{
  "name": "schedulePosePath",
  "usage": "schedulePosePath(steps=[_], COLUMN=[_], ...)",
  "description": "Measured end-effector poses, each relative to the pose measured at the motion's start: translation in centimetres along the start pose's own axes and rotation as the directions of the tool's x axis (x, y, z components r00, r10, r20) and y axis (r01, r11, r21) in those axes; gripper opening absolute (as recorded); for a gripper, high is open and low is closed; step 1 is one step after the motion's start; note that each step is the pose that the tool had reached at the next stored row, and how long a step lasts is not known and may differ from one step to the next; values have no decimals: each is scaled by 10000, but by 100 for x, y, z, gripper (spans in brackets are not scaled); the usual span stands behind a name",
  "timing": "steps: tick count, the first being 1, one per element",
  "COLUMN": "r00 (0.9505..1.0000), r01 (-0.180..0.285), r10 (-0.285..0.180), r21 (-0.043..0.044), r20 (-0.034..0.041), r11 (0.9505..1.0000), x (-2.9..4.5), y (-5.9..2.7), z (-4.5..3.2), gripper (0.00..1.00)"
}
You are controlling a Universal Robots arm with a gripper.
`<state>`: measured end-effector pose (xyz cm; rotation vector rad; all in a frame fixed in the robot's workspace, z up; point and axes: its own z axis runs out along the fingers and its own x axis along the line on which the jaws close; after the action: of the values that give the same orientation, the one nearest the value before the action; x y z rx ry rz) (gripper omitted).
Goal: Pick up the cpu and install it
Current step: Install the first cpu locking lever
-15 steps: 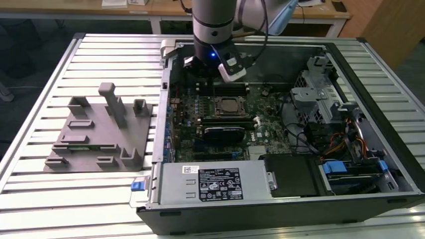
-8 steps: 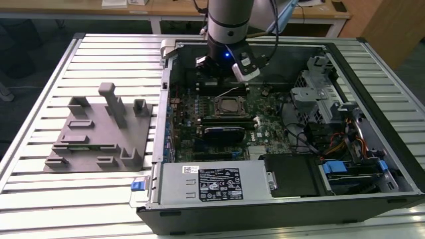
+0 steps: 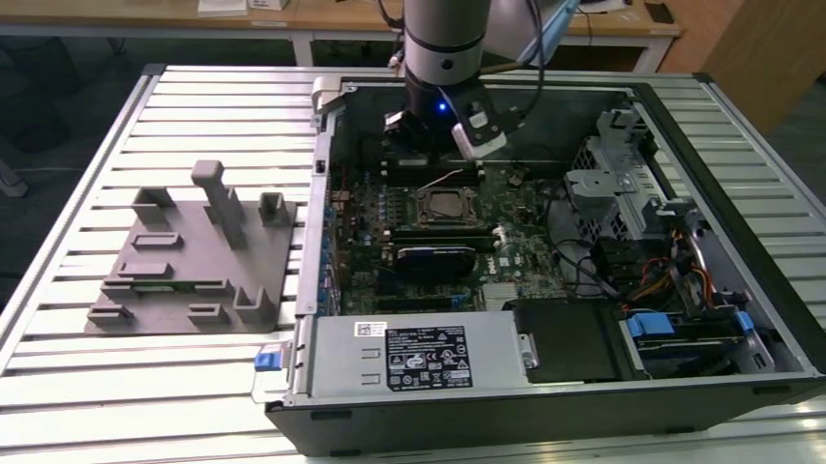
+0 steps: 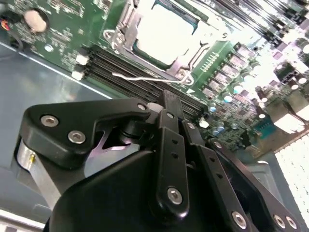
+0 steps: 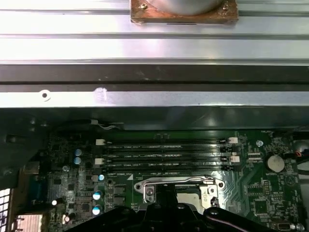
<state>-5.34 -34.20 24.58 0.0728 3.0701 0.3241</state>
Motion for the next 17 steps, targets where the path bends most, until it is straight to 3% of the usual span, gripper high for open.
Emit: schedulePosePath(steps=[4,7,13,17], r00=[9992,9977,9952,9903], r01=[-204,-368,-707,-1162], r10=[204,368,705,1157], r21=[5,3,5,17], r20=[350,569,672,770], r11=[9998,9993,9975,9932], x=[0,1,-8,-11], y=[-2,-4,-21,-28], z=[9,19,103,136], gripper=[11,11,11,11])
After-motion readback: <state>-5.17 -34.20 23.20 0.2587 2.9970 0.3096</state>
